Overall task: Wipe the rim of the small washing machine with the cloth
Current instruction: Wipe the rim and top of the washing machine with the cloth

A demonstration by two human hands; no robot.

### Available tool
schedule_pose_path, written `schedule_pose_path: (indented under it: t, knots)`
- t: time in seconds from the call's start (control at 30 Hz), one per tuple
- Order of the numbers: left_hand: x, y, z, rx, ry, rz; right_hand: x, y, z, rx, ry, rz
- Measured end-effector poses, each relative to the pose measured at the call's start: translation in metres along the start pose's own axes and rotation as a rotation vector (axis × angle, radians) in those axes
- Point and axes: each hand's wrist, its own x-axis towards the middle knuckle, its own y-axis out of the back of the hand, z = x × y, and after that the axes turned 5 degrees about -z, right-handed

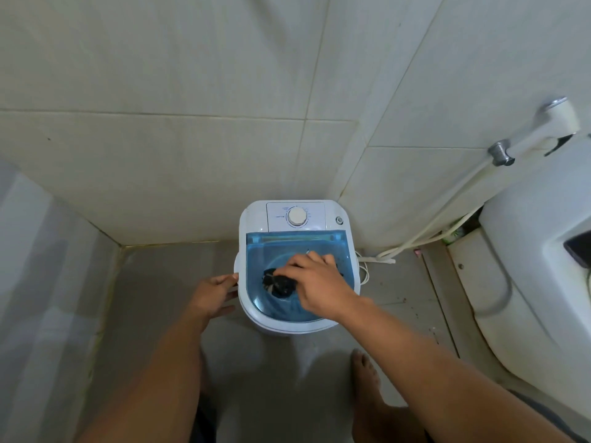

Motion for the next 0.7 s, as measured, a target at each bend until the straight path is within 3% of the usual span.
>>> schedule_pose_path:
  t: [0.23, 0.4, 0.53, 0.63, 0.7]
  knots:
    - [-0.001, 0.000, 0.001, -0.003, 0.000, 0.009, -0.028, -0.050, -0.028, 0.009, 0.092, -0.017]
    - [-0.001, 0.001, 0.000, 0.014, -0.001, -0.003, -0.019, -0.002, 0.013, 0.128, 0.112, -0.257]
    - [0.000, -0.001, -0.001, 0.006, -0.003, -0.006, 0.020, 0.030, 0.063, 0.219, -0.226, 0.082]
    - [-0.001, -0.003, -0.001, 0.000, -0.007, 0.007, 0.035, 0.023, 0.073, 0.099, -0.468, 0.145]
    - [-0.002, -0.003, 0.001, -0.001, -0.005, 0.007, 0.035, 0.007, 0.053, 0.028, -0.526, 0.202]
